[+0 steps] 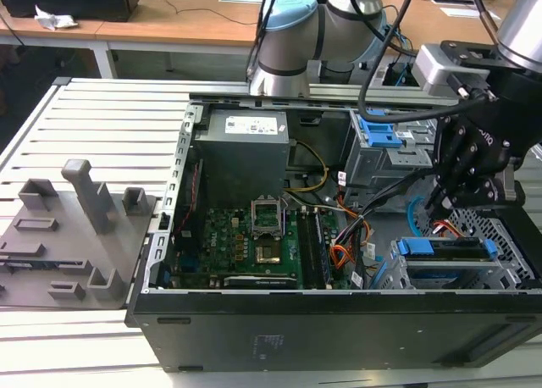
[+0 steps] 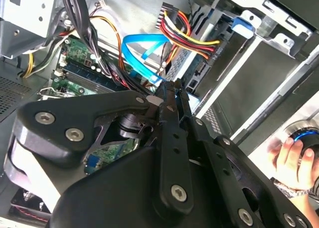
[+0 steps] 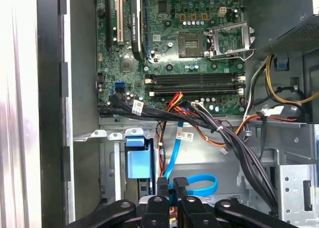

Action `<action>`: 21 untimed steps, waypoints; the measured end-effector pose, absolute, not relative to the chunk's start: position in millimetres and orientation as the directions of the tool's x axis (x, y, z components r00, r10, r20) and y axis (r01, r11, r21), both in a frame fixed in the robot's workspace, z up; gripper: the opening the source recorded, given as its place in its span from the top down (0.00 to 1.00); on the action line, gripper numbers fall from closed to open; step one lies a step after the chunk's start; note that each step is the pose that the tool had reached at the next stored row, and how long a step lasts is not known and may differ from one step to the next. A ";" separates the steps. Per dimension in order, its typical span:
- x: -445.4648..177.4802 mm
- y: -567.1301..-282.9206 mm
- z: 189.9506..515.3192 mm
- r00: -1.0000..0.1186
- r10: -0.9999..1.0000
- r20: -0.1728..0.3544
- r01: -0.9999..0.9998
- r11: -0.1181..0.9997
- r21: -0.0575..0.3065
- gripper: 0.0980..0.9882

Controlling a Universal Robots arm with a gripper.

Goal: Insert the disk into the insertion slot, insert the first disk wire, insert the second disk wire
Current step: 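Insert the second disk wire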

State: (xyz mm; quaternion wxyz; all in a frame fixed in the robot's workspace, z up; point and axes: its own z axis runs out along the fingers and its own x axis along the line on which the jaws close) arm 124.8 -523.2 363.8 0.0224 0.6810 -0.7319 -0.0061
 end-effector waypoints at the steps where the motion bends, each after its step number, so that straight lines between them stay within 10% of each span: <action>1: 124.8 -524.2 363.8 -0.071 -0.997 0.024 -0.997 0.072 0.040 0.93; 21: 124.9 -544.4 359.8 -0.071 -0.997 0.024 -0.997 0.072 0.039 0.93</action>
